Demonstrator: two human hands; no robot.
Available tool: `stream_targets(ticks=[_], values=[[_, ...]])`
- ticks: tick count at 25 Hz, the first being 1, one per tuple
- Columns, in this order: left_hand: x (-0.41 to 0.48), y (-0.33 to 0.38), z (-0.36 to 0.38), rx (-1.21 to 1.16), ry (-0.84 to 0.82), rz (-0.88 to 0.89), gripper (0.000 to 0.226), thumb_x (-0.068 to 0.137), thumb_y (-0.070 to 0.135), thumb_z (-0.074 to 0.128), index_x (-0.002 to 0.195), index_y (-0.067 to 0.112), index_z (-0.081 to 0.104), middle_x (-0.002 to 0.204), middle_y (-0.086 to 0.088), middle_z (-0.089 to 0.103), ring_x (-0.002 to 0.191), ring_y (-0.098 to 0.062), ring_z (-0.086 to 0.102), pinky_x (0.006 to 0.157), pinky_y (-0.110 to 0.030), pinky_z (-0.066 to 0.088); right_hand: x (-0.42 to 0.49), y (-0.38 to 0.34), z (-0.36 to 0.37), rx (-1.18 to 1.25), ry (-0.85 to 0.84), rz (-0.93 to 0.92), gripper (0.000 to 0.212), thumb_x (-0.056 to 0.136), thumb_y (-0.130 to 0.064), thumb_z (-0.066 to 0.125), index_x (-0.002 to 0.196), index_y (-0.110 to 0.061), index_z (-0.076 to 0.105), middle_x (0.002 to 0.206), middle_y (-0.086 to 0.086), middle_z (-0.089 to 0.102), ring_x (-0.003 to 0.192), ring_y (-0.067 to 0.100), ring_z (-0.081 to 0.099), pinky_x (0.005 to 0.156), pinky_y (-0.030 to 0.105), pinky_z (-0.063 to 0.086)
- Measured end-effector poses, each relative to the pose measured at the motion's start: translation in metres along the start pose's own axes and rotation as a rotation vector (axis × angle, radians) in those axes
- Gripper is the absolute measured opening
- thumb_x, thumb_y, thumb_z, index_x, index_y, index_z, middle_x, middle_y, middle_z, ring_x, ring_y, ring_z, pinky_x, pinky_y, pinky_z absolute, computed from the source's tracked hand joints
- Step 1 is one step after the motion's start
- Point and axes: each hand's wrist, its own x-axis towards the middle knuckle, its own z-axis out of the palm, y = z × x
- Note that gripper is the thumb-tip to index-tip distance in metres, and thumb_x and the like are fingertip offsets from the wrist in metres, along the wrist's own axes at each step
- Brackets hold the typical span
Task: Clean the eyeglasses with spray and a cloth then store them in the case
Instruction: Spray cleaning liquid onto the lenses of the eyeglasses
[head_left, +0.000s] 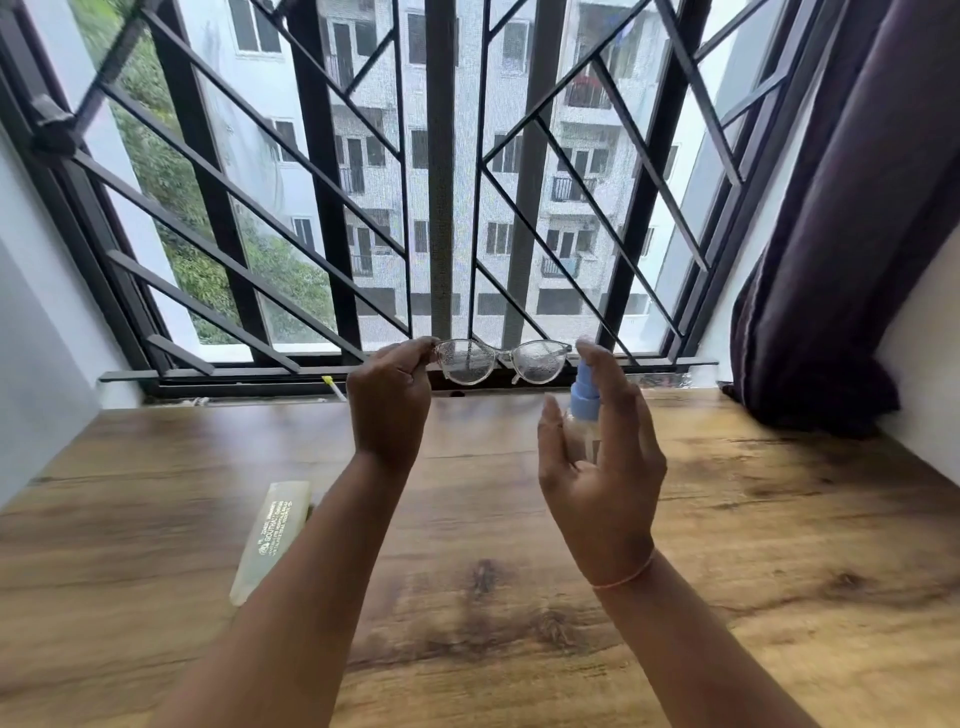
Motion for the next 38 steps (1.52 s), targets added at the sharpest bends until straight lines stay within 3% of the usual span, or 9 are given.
stream_targets(ticks=[10, 14, 16, 19, 21, 25, 30, 35, 38], values=[[-0.007, -0.003, 0.003, 0.031, -0.003, -0.01, 0.013, 0.074, 0.003, 0.068, 0.084, 0.005, 0.075, 0.074, -0.011, 0.074, 0.066, -0.024, 0.07, 0.062, -0.018, 0.041, -0.004, -0.002, 0.004, 0.065, 0.014, -0.03, 0.045, 0.081, -0.01, 0.066, 0.121, -0.017, 0.047, 0.1, 0.008, 0.066, 0.088, 0.013, 0.06, 0.073, 0.02, 0.051], [-0.007, -0.004, 0.0, 0.035, 0.009, -0.014, 0.013, 0.073, 0.003, 0.069, 0.083, 0.004, 0.075, 0.073, -0.012, 0.073, 0.064, -0.024, 0.069, 0.062, -0.017, 0.04, -0.02, 0.05, -0.007, 0.378, -0.103, 0.376, 0.05, 0.09, -0.03, 0.05, 0.137, -0.033, 0.032, 0.11, 0.009, 0.06, 0.089, 0.038, 0.06, 0.08, 0.049, 0.052], [-0.007, -0.004, 0.0, 0.032, 0.016, -0.006, 0.012, 0.073, 0.003, 0.069, 0.083, 0.004, 0.075, 0.072, -0.012, 0.073, 0.064, -0.024, 0.069, 0.063, -0.017, 0.041, -0.035, 0.085, -0.012, 0.467, -0.191, 0.583, 0.055, 0.084, -0.034, 0.052, 0.136, -0.036, 0.033, 0.095, -0.008, 0.057, 0.085, 0.031, 0.058, 0.081, 0.042, 0.05], [-0.01, -0.003, 0.001, 0.013, 0.02, 0.004, 0.011, 0.074, 0.003, 0.068, 0.083, 0.003, 0.075, 0.073, -0.012, 0.073, 0.066, -0.023, 0.07, 0.064, -0.018, 0.043, -0.06, 0.124, -0.021, 0.393, -0.275, 0.723, 0.037, 0.081, -0.02, 0.059, 0.115, -0.031, 0.05, 0.085, -0.006, 0.055, 0.085, 0.018, 0.055, 0.084, 0.035, 0.044], [-0.012, -0.003, 0.002, 0.006, 0.015, 0.005, 0.011, 0.073, 0.001, 0.069, 0.082, 0.003, 0.075, 0.074, -0.011, 0.074, 0.068, -0.022, 0.07, 0.065, -0.017, 0.043, -0.075, 0.139, -0.028, 0.356, -0.295, 0.805, 0.041, 0.083, -0.003, 0.06, 0.106, -0.036, 0.053, 0.085, -0.003, 0.057, 0.085, 0.013, 0.054, 0.083, 0.024, 0.044], [-0.015, -0.004, 0.003, -0.012, 0.003, -0.022, 0.012, 0.073, 0.001, 0.069, 0.082, 0.004, 0.075, 0.075, -0.011, 0.074, 0.068, -0.021, 0.071, 0.066, -0.018, 0.045, -0.097, 0.154, -0.036, 0.292, -0.322, 0.908, 0.047, 0.077, 0.01, 0.062, 0.098, -0.031, 0.056, 0.081, -0.02, 0.066, 0.079, -0.006, 0.057, 0.072, 0.005, 0.043], [-0.016, -0.005, 0.002, 0.003, 0.008, -0.019, 0.012, 0.072, 0.0, 0.07, 0.082, 0.005, 0.075, 0.075, -0.01, 0.074, 0.068, -0.021, 0.071, 0.07, -0.011, 0.041, -0.118, 0.171, -0.034, 0.265, -0.365, 0.946, 0.058, 0.072, 0.017, 0.063, 0.085, -0.04, 0.062, 0.088, -0.023, 0.068, 0.086, -0.004, 0.06, 0.08, 0.014, 0.046], [-0.015, -0.005, 0.002, 0.002, 0.015, -0.023, 0.012, 0.072, 0.0, 0.07, 0.082, 0.005, 0.075, 0.076, -0.01, 0.074, 0.07, -0.021, 0.071, 0.068, -0.013, 0.042, -0.12, 0.171, -0.033, 0.294, -0.389, 0.939, 0.05, 0.072, 0.018, 0.063, 0.093, -0.026, 0.058, 0.089, -0.026, 0.068, 0.087, -0.009, 0.059, 0.079, 0.008, 0.045], [-0.016, -0.004, 0.002, -0.021, 0.015, -0.036, 0.013, 0.072, -0.001, 0.069, 0.083, 0.003, 0.075, 0.076, -0.011, 0.074, 0.07, -0.021, 0.071, 0.068, -0.015, 0.044, -0.121, 0.171, -0.033, 0.294, -0.405, 0.929, 0.051, 0.074, 0.015, 0.064, 0.099, -0.029, 0.057, 0.093, -0.013, 0.07, 0.095, 0.002, 0.06, 0.088, 0.021, 0.046]])
